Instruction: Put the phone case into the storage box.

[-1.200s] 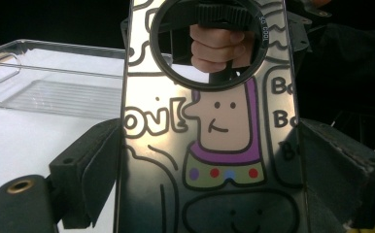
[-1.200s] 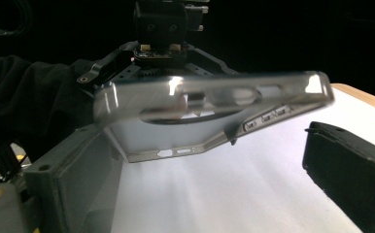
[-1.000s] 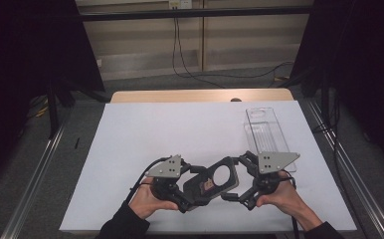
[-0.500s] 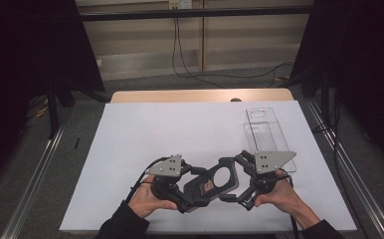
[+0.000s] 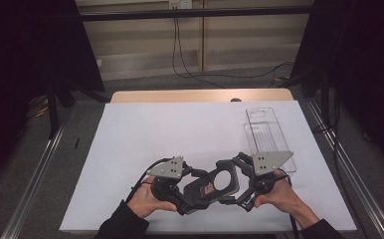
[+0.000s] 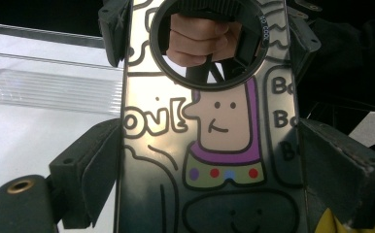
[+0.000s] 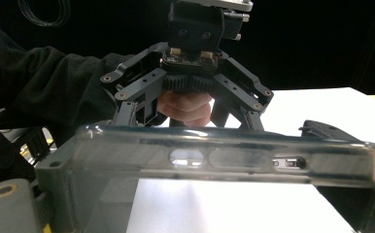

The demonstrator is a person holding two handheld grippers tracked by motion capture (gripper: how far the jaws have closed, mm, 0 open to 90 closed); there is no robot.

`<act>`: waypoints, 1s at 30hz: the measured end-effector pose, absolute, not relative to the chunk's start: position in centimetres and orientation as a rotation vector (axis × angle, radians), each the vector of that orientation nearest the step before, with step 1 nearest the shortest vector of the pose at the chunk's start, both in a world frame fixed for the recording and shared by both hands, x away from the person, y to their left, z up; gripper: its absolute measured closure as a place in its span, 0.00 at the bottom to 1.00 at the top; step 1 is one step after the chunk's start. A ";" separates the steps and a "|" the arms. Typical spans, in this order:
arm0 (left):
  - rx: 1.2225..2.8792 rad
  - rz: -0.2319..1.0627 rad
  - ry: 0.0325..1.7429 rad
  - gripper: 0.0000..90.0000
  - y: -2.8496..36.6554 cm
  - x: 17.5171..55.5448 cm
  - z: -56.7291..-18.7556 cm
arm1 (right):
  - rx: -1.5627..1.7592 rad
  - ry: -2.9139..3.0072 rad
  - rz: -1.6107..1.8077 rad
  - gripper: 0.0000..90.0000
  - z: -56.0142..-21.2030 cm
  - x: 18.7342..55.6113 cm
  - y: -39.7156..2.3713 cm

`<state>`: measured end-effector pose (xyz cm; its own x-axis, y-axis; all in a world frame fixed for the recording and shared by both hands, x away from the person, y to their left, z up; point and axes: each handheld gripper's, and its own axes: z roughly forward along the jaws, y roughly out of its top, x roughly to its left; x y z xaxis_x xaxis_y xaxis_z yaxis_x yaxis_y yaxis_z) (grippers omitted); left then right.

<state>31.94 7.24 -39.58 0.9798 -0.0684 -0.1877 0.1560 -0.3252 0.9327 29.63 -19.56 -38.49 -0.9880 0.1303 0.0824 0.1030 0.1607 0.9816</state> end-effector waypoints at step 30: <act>1.935 -0.095 0.193 0.04 7.3 31.6 -40.1 | 0.325 2.392 1.955 0.13 -38.3 29.9 -20.3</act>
<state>31.64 7.33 -40.11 0.9834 0.0892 -0.1581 0.1797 -0.3540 0.9178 29.87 -20.25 -38.34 -0.9775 0.1835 0.1043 0.1388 0.1862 0.9727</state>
